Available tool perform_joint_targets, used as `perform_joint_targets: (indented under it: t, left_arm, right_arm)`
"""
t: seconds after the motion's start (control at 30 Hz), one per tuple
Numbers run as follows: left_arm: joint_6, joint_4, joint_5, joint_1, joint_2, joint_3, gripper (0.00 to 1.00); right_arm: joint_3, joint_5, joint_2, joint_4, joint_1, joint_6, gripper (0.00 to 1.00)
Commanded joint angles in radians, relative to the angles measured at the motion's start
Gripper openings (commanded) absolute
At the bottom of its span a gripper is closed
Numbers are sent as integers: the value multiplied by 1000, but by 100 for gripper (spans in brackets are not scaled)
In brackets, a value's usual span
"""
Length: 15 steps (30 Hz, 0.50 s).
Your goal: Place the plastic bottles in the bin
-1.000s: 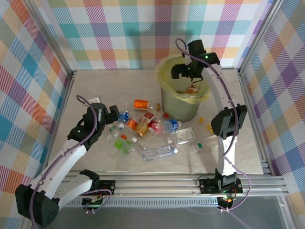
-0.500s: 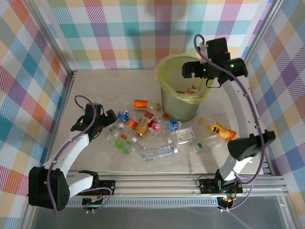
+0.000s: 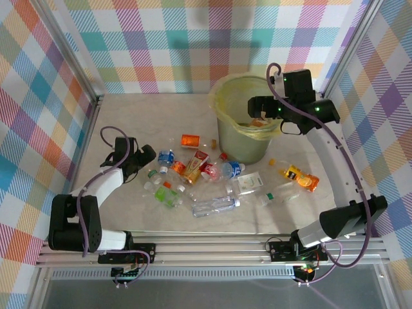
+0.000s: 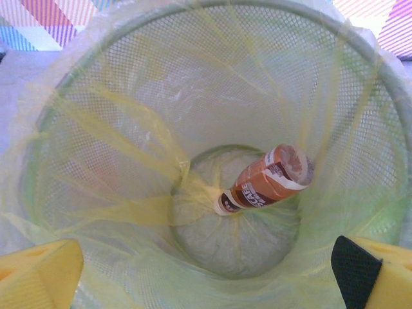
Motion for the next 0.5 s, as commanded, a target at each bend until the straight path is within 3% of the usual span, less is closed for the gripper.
perform_joint_targets:
  t: [0.0, 0.47]
  left_arm:
    - [-32, 51, 8, 19, 43, 11, 95]
    - [-90, 113, -33, 24, 189, 44, 83]
  right_arm:
    - [-17, -32, -19, 52, 5, 15, 100]
    - [-51, -64, -22, 89, 8, 19, 100]
